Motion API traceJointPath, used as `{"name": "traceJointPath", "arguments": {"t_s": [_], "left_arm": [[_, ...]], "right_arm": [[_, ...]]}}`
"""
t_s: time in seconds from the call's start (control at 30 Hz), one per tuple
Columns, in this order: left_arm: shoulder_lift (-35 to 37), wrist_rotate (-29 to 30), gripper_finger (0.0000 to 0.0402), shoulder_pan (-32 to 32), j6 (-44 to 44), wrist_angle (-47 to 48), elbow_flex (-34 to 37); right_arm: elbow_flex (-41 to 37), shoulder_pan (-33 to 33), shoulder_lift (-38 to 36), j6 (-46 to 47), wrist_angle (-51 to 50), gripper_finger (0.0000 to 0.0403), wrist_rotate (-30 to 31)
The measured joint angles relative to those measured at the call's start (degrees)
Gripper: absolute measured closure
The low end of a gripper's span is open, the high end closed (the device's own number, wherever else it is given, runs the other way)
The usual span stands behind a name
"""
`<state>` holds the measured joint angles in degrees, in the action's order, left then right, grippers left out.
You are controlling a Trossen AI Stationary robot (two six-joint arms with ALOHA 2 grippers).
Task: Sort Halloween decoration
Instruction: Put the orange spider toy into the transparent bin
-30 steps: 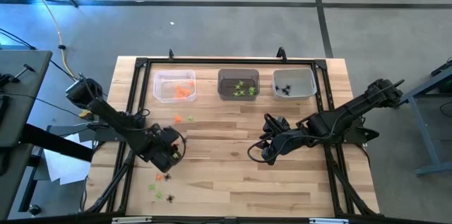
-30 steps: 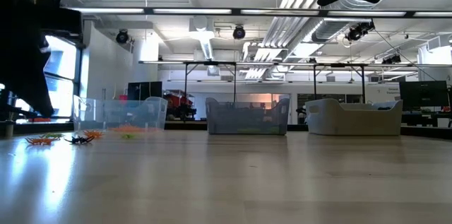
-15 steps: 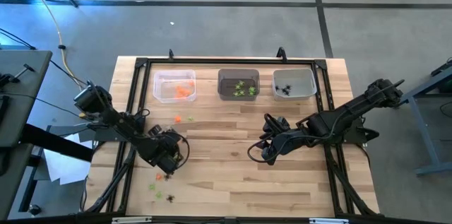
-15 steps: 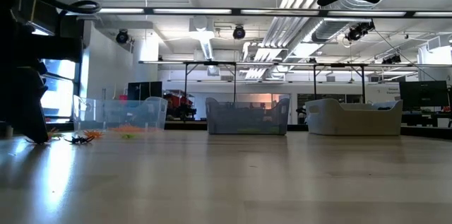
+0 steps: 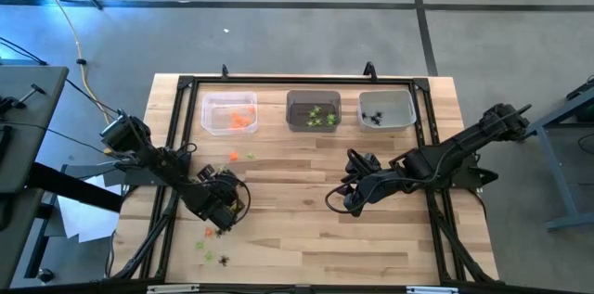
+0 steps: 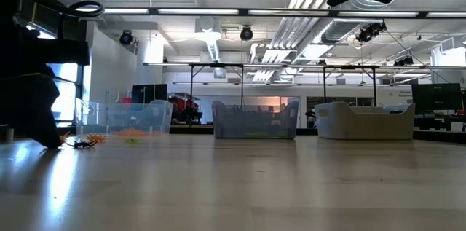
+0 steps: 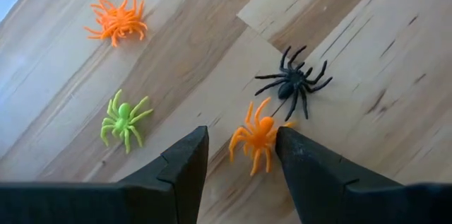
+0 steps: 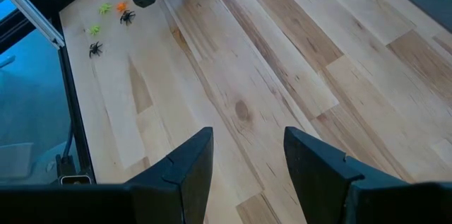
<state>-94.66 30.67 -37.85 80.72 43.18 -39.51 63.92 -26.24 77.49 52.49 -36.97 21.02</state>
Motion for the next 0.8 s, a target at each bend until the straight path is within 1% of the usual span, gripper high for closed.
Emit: {"name": "traceJointPath", "arguments": {"t_s": [0.1, 0.17, 0.27, 0.43, 0.47, 0.8], "left_arm": [[-0.1, 0.2, 0.0239, 0.0, 0.2, -0.4, 0.0], [-0.1, 0.1, 0.0256, 0.0, 0.2, -0.7, 0.0], [-0.2, 0.1, 0.0297, -0.4, 0.2, -1.3, 0.0], [-0.3, -0.1, 0.0384, -0.9, 0.1, -1.8, 0.0], [-0.3, 0.1, 0.0391, -1.0, 0.0, -1.7, 0.0], [-0.4, -0.1, 0.0398, -1.0, 0.0, -0.6, -1.3]], "right_arm": [[0.0, 0.0, 0.0, 0.0, 0.0, 0.0231, 0.0], [0.0, 0.0, 0.0, 0.0, 0.0, 0.0231, 0.0], [0.0, 0.0, 0.0, 0.0, 0.0, 0.0231, 0.0], [0.0, 0.0, 0.0, 0.0, 0.0, 0.0231, 0.0], [0.0, 0.0, 0.0, 0.0, 0.0, 0.0231, 0.0], [0.0, 0.0, 0.0, 0.0, 0.0, 0.0231, 0.0]]}}
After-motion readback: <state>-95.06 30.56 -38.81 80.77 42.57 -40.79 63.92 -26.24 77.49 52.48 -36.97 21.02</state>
